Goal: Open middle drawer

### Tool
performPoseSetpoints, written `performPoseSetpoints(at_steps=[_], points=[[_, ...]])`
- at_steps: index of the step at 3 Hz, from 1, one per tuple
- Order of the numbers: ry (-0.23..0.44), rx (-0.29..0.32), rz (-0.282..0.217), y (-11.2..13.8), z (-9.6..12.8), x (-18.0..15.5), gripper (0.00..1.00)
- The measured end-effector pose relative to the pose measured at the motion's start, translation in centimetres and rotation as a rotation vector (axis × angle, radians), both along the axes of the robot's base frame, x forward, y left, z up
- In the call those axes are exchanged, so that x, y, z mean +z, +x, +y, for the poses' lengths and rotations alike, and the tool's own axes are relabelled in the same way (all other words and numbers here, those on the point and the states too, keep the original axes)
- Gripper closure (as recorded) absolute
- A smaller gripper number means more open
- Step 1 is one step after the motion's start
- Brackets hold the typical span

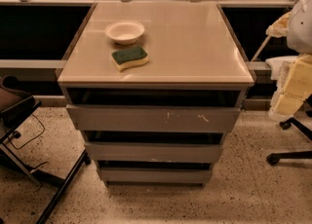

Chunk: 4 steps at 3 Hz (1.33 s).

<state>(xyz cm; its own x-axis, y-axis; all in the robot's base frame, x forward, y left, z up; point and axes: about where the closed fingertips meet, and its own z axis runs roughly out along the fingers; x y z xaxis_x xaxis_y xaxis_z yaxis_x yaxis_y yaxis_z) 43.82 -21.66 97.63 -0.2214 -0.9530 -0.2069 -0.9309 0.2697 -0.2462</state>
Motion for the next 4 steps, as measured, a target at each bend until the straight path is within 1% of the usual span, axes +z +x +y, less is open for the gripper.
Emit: performPoseSetpoints(at_steps=[1, 2, 3, 4], points=[[0.0, 0.0, 0.0, 0.0, 0.0, 0.0, 0.0], [0.036, -0.027, 0.027, -0.2, 0.1, -2.4, 0.0], [0.079, -0.065, 0.064, -0.9, -0.1, -7.5, 0.0], [0.103, -0.074, 0.108, -1.0, 0.3, -13.3, 0.0]])
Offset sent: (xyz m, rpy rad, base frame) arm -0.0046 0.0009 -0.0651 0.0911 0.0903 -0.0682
